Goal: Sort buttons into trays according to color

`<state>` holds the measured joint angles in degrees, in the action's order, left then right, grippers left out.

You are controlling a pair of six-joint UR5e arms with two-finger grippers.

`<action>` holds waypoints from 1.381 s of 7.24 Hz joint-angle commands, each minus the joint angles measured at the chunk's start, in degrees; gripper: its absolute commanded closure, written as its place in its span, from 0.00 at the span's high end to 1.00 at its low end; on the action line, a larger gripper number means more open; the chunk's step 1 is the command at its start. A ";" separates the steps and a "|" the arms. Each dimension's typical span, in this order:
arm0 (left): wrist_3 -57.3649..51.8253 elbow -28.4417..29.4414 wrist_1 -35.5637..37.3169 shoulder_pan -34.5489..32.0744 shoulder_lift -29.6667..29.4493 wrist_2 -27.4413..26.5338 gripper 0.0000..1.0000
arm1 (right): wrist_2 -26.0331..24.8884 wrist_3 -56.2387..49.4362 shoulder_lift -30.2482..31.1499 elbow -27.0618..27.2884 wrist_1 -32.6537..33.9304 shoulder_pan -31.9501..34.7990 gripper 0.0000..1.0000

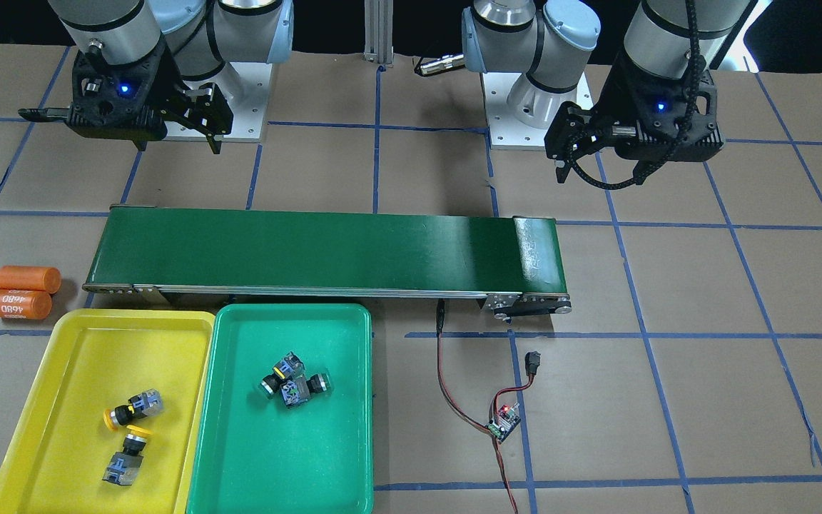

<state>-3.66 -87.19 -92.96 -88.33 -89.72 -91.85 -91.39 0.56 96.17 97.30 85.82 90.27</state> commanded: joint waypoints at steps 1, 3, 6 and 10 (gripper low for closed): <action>-0.47 0.53 -0.29 0.17 0.25 2.89 1.00 | -0.10 0.40 0.24 -0.18 -0.04 -0.01 1.00; -0.91 2.72 -4.42 0.79 0.08 2.72 1.00 | -0.02 0.41 0.33 -0.09 -0.21 0.08 1.00; -0.91 3.26 -4.43 1.14 -0.19 3.08 1.00 | -0.10 0.06 0.95 0.87 -1.01 -0.01 1.00; -0.91 2.73 -4.60 0.97 -0.27 3.08 1.00 | -0.19 -0.12 1.12 0.52 0.93 -1.06 1.00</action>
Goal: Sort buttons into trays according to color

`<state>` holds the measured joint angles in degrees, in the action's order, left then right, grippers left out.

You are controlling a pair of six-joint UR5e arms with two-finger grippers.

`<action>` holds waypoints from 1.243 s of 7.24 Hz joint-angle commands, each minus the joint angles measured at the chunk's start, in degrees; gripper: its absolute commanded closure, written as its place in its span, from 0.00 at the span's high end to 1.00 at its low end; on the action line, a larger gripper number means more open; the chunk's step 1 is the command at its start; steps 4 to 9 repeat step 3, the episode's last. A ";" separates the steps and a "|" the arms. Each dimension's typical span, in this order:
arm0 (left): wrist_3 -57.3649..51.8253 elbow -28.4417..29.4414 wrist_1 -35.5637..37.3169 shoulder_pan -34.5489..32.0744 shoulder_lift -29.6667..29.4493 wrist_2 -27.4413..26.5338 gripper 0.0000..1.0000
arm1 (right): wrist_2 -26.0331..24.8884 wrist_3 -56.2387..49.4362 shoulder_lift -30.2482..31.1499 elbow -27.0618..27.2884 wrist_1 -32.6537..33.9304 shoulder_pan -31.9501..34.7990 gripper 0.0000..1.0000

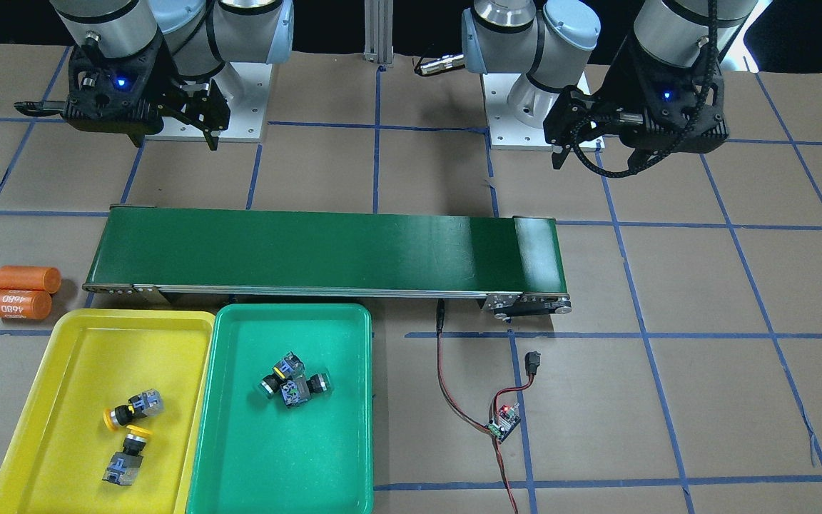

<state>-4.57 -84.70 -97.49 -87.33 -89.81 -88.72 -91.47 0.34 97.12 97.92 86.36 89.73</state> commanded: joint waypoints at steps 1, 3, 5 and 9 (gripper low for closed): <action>0.26 0.24 -0.15 -0.03 -0.28 -0.13 1.00 | -0.03 0.27 0.35 -0.19 0.39 -0.43 1.00; 0.44 -0.81 0.28 -0.03 0.25 -0.75 1.00 | -0.12 0.45 0.09 0.16 0.91 -0.16 1.00; 0.44 -0.81 0.28 -0.03 0.25 -0.75 1.00 | -0.12 0.45 0.09 0.16 0.91 -0.16 1.00; 0.44 -0.81 0.28 -0.03 0.25 -0.75 1.00 | -0.12 0.45 0.09 0.16 0.91 -0.16 1.00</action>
